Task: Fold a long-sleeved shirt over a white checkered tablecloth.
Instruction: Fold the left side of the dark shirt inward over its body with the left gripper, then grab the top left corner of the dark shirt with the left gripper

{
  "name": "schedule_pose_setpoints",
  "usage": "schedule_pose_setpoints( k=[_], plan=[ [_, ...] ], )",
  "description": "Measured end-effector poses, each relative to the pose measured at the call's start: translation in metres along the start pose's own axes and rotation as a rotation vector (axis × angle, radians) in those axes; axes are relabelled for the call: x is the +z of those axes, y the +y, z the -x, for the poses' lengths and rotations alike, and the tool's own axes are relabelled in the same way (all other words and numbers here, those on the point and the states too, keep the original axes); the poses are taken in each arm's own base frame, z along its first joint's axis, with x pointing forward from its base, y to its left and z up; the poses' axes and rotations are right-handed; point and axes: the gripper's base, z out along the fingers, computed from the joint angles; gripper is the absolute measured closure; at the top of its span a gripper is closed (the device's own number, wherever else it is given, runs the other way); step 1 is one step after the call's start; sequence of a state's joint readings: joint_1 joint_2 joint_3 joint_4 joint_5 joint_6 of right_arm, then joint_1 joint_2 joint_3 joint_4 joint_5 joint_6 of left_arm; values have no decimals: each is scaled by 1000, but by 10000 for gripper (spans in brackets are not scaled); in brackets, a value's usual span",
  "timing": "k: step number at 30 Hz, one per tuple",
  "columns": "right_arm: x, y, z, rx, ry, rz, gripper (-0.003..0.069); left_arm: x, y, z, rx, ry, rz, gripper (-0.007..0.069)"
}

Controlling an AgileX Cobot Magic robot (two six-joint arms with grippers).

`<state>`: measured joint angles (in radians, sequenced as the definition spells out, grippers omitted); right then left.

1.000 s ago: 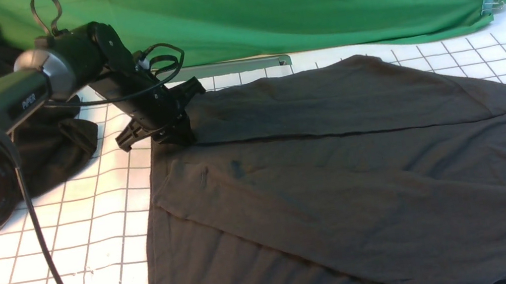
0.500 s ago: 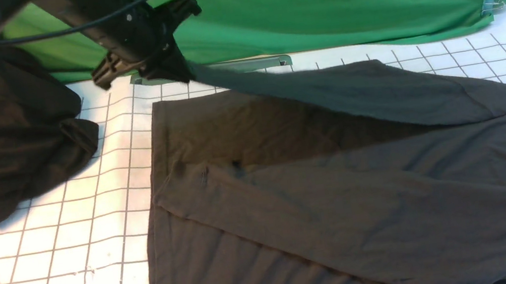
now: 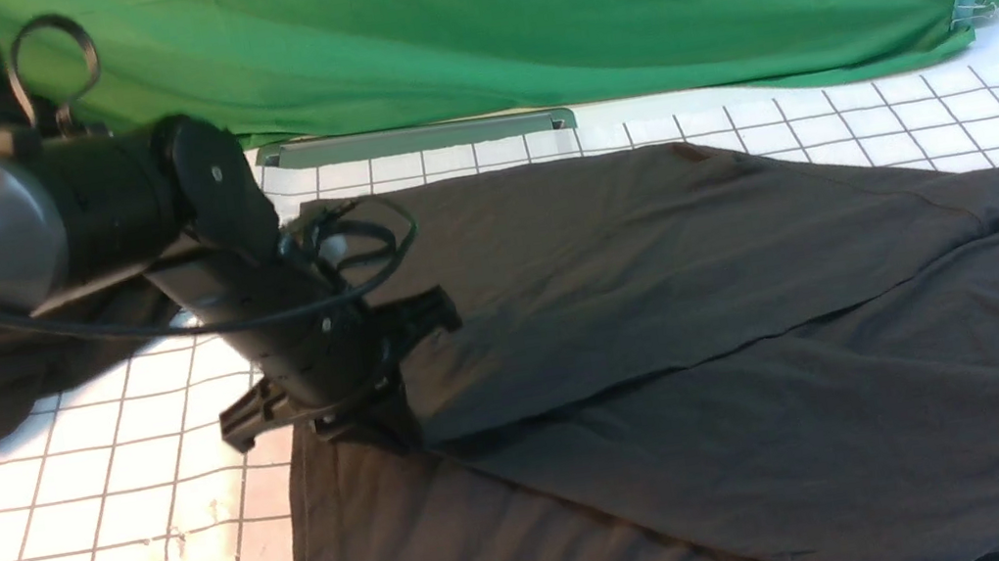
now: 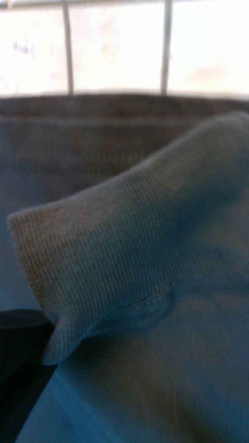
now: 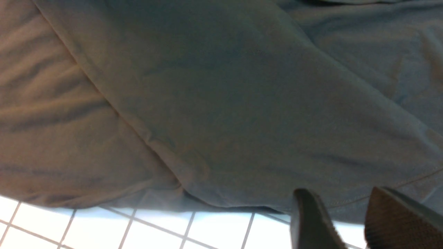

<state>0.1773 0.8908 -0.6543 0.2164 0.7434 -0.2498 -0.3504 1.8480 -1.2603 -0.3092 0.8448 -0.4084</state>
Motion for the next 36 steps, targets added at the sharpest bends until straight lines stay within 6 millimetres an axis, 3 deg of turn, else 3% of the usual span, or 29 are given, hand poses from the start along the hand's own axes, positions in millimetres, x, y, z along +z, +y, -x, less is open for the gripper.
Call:
schedule_pose_setpoints(
  k=[6,9,13,14,17,19,21,22,23,26,30,36],
  plan=[
    [0,0,0,-1,1,0,419,-4,5,-5,30,36,50,439],
    [0,0,0,-1,3,0,419,-14,6,-10,51,55,70,319],
    [0,0,-1,0,6,2,419,-36,5,-14,118,56,86,205],
    [0,0,-1,0,6,2,419,-50,6,-18,146,52,105,173],
    [0,0,-1,5,7,2,419,-76,12,-32,179,66,155,142],
    [0,0,-1,20,8,3,419,-82,15,-42,174,73,158,141],
    [0,0,-1,22,9,4,419,-75,22,-71,168,132,183,153],
    [0,0,-1,22,9,4,419,-74,24,-73,167,137,187,153],
    [0,0,-1,23,9,4,419,-64,28,-93,173,182,210,169],
    [0,0,-1,24,8,5,419,-38,38,-126,160,244,242,203],
    [0,0,-1,34,7,5,419,-15,53,-145,94,282,261,228],
    [0,0,-1,49,7,5,419,3,64,-151,29,221,224,233]
  ],
)
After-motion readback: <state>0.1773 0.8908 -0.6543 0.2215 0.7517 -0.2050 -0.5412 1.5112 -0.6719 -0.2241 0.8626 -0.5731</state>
